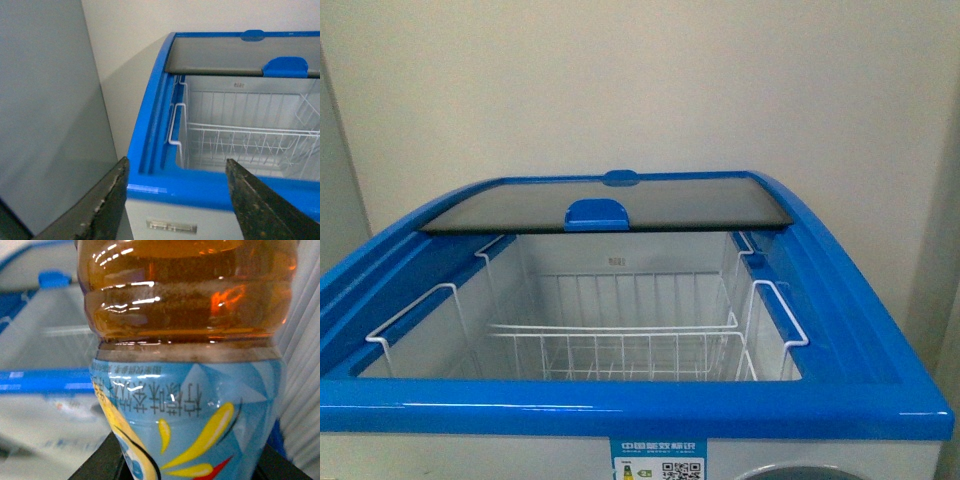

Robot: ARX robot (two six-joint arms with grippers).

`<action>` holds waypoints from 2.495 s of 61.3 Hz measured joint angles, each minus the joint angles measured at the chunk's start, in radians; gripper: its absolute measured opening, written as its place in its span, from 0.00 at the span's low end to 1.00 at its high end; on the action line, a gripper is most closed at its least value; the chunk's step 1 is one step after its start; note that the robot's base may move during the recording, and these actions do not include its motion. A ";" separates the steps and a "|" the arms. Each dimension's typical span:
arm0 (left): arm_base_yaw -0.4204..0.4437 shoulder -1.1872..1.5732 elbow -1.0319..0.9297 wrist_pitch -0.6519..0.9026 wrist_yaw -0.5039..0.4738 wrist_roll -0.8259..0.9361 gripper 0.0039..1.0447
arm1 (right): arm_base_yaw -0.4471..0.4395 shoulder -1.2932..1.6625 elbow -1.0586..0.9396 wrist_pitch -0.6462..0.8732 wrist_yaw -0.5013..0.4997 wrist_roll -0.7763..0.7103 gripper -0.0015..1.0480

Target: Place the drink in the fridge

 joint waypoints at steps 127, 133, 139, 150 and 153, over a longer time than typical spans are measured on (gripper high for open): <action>0.006 -0.762 -0.320 -0.381 0.016 -0.053 0.45 | 0.287 1.790 1.137 0.316 -0.209 -1.453 0.94; 0.006 -0.762 -0.320 -0.381 0.016 -0.053 0.62 | 0.274 1.715 1.158 0.313 -0.243 -1.376 0.92; 0.006 -0.762 -0.320 -0.381 0.016 -0.053 0.77 | 0.246 1.625 1.184 0.314 -0.264 -1.267 0.93; 0.006 -0.762 -0.320 -0.381 0.016 -0.053 0.92 | 0.117 1.407 1.131 0.396 -0.084 -0.936 0.93; 0.006 -0.762 -0.320 -0.381 0.016 -0.053 0.92 | 0.079 1.336 1.075 0.397 -0.036 -0.848 0.93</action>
